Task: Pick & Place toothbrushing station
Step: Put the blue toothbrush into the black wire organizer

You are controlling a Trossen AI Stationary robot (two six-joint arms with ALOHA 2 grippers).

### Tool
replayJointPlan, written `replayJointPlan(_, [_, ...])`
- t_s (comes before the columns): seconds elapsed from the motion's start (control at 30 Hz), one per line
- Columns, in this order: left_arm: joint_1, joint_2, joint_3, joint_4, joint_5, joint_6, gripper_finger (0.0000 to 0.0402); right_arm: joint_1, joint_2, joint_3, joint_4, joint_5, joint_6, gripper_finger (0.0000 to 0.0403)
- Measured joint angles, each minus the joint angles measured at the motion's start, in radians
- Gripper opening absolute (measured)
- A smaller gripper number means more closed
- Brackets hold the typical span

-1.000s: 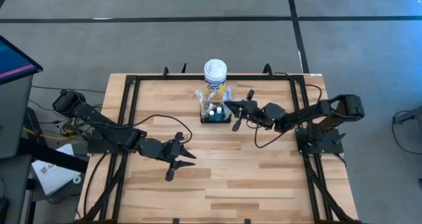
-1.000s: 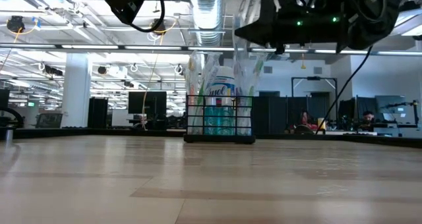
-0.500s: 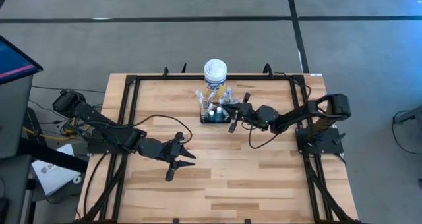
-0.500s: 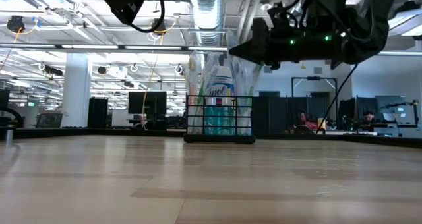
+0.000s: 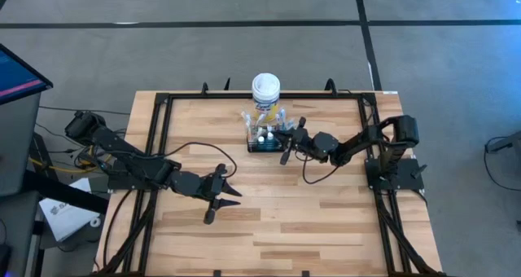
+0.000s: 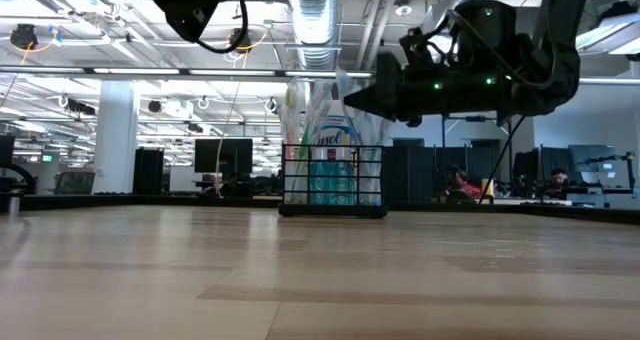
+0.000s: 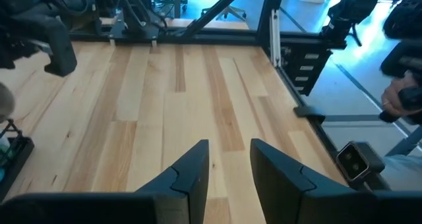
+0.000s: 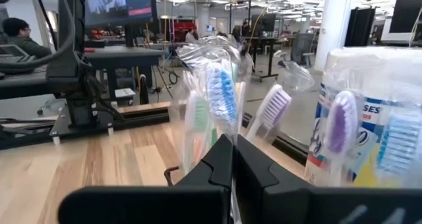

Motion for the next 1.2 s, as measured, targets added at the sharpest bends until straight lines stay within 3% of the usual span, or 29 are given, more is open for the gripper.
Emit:
replayJointPlan(0.8, [0.003, 0.0, -0.031, 0.044, -0.042, -0.003, 0.0106, 0.011, -0.009, -0.003, -0.09, 0.128, 0.027, 0.0])
replayJointPlan(1.2, [0.003, 0.0, -0.03, 0.044, -0.043, -0.003, 0.0106, 0.023, -0.009, -0.003, -0.103, 0.142, 0.026, 0.0])
